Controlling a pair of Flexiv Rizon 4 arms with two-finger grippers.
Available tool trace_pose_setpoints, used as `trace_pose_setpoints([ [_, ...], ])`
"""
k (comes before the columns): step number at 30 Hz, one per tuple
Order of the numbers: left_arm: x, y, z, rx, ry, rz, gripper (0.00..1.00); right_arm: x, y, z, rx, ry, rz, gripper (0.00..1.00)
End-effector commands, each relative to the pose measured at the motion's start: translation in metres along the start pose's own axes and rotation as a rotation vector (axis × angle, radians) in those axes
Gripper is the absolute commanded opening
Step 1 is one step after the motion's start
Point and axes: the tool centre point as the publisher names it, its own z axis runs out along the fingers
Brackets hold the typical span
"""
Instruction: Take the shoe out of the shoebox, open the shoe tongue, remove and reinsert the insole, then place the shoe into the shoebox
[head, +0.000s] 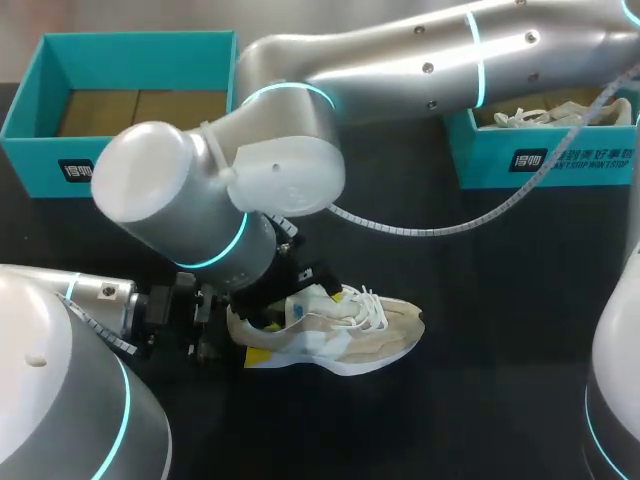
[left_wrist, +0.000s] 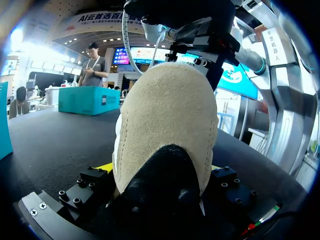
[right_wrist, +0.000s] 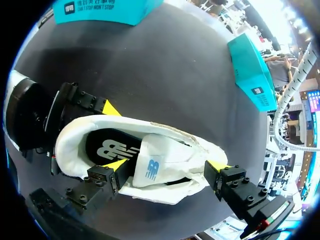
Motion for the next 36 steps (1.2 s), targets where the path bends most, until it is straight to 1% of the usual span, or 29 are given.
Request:
trace_pose_setpoints([
  [1, 0.000, 0.003, 0.001, 0.001, -0.001, 0.000, 0.00, 0.001, -0.006, 0.004, -0.014, -0.026, 0.756, 1.00],
  [13, 0.000, 0.003, 0.001, 0.001, -0.001, 0.000, 0.00, -0.016, -0.005, 0.016, -0.021, 0.003, 0.858, 1.00],
  [22, 0.000, 0.003, 0.001, 0.001, -0.001, 0.000, 0.00, -0.023, -0.006, 0.015, -0.011, 0.023, 0.917, 1.00],
  [23, 0.000, 0.003, 0.001, 0.001, -0.001, 0.000, 0.00, -0.024, -0.007, 0.014, -0.010, 0.028, 0.921, 0.95],
  [25, 0.000, 0.003, 0.001, 0.001, -0.001, 0.000, 0.00, -0.026, -0.006, 0.014, -0.008, 0.034, 0.928, 0.89],
  [29, 0.000, 0.003, 0.001, 0.001, -0.001, 0.000, 0.00, -0.029, -0.005, 0.013, 0.004, 0.057, 0.935, 0.83],
  [32, 0.000, 0.003, 0.001, 0.001, -0.001, 0.000, 0.00, -0.030, -0.004, 0.013, 0.019, 0.072, 0.936, 0.82],
  [35, 0.000, 0.003, 0.001, 0.001, -0.001, 0.000, 0.00, -0.030, -0.004, 0.013, 0.026, 0.089, 0.936, 0.74],
  [36, 0.000, 0.003, 0.001, 0.001, -0.001, 0.000, 0.00, -0.030, -0.004, 0.013, 0.030, 0.097, 0.936, 0.69],
])
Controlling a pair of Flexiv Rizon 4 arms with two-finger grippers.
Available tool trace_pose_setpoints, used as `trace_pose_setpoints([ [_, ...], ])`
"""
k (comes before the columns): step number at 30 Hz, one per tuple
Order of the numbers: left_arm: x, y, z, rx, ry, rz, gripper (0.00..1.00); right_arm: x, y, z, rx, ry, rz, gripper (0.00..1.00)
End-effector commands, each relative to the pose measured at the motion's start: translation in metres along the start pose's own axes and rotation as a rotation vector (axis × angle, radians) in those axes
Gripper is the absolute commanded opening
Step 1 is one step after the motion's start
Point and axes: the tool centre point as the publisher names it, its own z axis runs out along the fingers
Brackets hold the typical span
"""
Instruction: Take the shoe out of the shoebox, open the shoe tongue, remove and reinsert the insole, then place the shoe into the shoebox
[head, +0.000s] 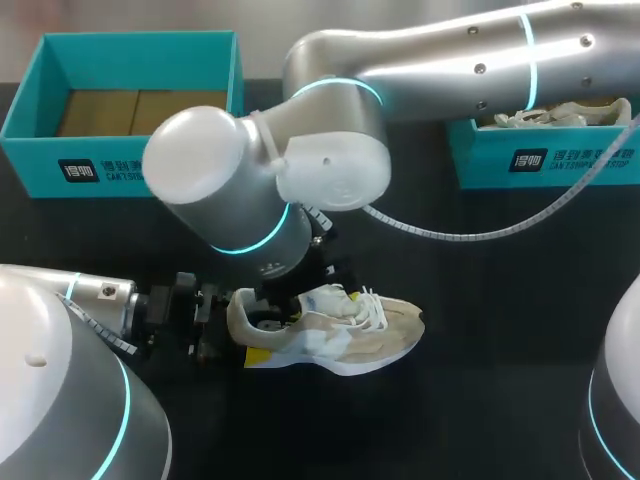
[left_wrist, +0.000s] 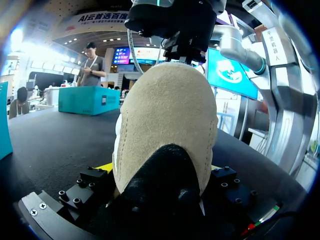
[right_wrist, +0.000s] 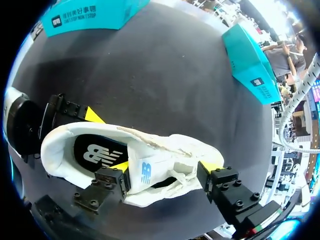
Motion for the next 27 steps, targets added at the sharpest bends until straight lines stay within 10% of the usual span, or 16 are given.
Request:
trace_pose_setpoints([
  [1, -0.0002, 0.0028, 0.0006, 0.001, -0.001, 0.001, 0.00, -0.0044, -0.0057, 0.0029, 0.001, 0.043, 0.865, 0.64],
  [5, -0.0002, 0.0028, 0.0006, 0.001, -0.001, 0.001, 0.00, -0.0050, -0.0073, 0.0049, 0.017, 0.071, 0.868, 0.44],
  [27, -0.0002, 0.0028, 0.0006, 0.001, -0.001, 0.001, 0.00, -0.0104, -0.0072, -0.0010, 0.054, 0.151, 0.847, 0.14],
])
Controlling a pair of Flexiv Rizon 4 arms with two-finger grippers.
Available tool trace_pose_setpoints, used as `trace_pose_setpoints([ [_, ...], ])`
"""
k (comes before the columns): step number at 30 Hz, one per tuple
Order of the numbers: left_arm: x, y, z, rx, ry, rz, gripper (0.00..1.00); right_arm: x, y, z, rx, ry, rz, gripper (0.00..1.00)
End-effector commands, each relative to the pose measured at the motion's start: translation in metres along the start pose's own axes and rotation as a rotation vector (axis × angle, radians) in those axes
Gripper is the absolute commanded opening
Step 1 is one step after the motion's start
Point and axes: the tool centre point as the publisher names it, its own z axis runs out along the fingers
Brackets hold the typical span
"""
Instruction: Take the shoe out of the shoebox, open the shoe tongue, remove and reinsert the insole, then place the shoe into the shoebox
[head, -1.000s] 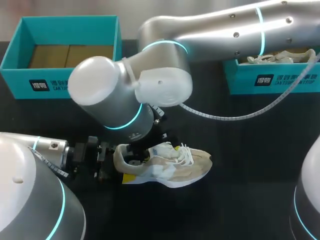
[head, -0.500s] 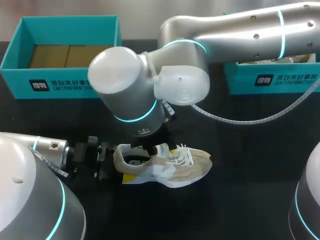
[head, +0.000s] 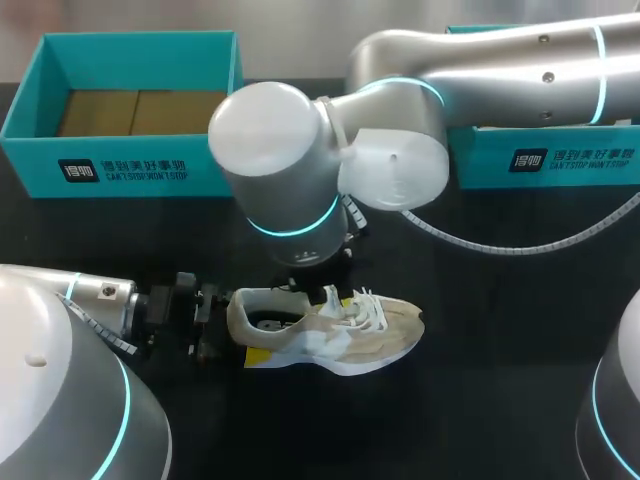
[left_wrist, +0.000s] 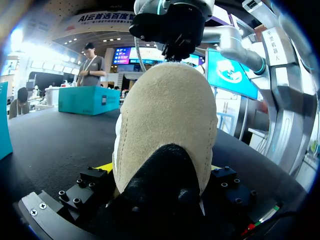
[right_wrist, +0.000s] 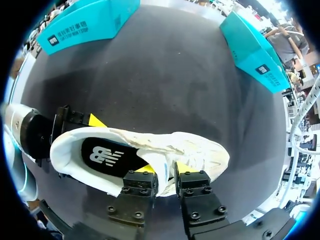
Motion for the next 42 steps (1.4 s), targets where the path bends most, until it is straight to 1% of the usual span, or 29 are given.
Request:
trace_pose_setpoints([
  [1, 0.000, 0.003, 0.001, 0.001, -0.001, 0.000, 0.00, -0.003, -0.005, 0.000, -0.006, 0.017, 0.760, 0.09],
  [2, 0.000, 0.003, 0.001, 0.001, -0.001, 0.000, 0.00, -0.004, -0.005, 0.000, -0.004, 0.023, 0.762, 0.00],
  [9, 0.000, 0.003, 0.001, 0.001, -0.001, 0.000, 0.00, -0.013, -0.005, -0.006, 0.003, 0.091, 0.761, 0.00],
  [11, 0.000, 0.003, 0.001, 0.001, -0.001, 0.000, 0.00, -0.020, -0.006, -0.007, 0.003, 0.164, 0.764, 0.00],
  [29, 0.000, 0.003, 0.001, 0.001, -0.001, 0.000, 0.00, -0.020, -0.006, -0.007, 0.003, 0.164, 0.764, 0.00],
  [32, 0.000, 0.003, 0.001, 0.001, -0.001, 0.000, 0.00, -0.029, -0.007, -0.010, -0.003, 0.189, 0.769, 0.00],
  [37, 0.000, 0.003, 0.001, 0.001, -0.001, 0.000, 0.00, -0.039, -0.009, -0.012, -0.003, 0.234, 0.759, 0.00],
  [42, 0.000, 0.003, 0.001, 0.001, -0.001, 0.000, 0.00, -0.052, -0.015, -0.014, -0.002, 0.289, 0.760, 0.00],
])
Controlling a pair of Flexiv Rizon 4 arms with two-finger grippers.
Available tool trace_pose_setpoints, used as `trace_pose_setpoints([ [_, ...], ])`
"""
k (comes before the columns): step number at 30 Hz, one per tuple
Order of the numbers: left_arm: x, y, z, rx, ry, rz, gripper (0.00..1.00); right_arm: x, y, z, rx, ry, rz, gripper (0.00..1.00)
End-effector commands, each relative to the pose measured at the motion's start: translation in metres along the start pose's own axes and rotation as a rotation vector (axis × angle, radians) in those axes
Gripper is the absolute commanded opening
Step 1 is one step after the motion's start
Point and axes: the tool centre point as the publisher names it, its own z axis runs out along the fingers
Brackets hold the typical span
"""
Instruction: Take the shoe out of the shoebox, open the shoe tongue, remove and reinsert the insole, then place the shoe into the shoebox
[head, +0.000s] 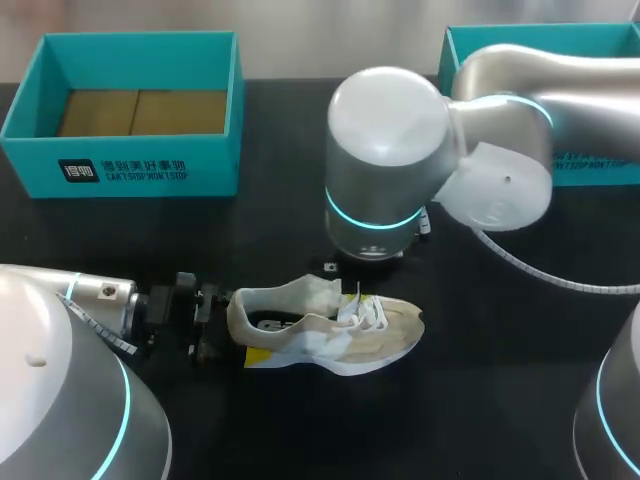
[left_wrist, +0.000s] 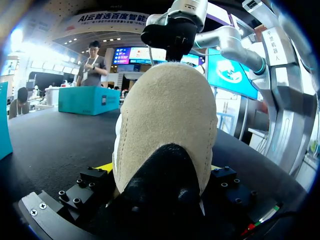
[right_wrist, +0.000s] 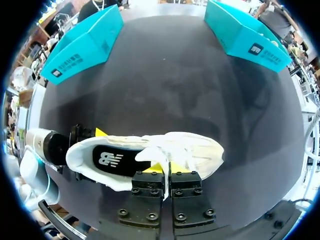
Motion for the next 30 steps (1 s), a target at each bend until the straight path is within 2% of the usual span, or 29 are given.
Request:
trace_pose_setpoints([
  [1, 0.000, 0.003, 0.001, 0.001, -0.001, 0.001, 0.00, -0.026, -0.009, -0.004, -0.014, 0.079, 0.588, 0.00],
  [8, 0.000, 0.003, 0.001, 0.001, -0.001, 0.001, 0.00, -0.046, -0.010, -0.007, 0.001, 0.112, 0.561, 0.00],
  [15, 0.000, 0.003, 0.001, 0.001, -0.001, 0.001, 0.00, -0.057, -0.011, -0.006, 0.014, 0.148, 0.550, 0.00],
  [24, 0.000, 0.003, 0.001, 0.001, -0.001, 0.001, 0.00, -0.066, -0.015, 0.007, 0.032, 0.269, 0.492, 0.00],
  [30, 0.000, 0.003, 0.001, 0.001, -0.001, 0.001, 0.00, -0.075, -0.014, 0.017, 0.027, 0.301, 0.474, 0.00],
])
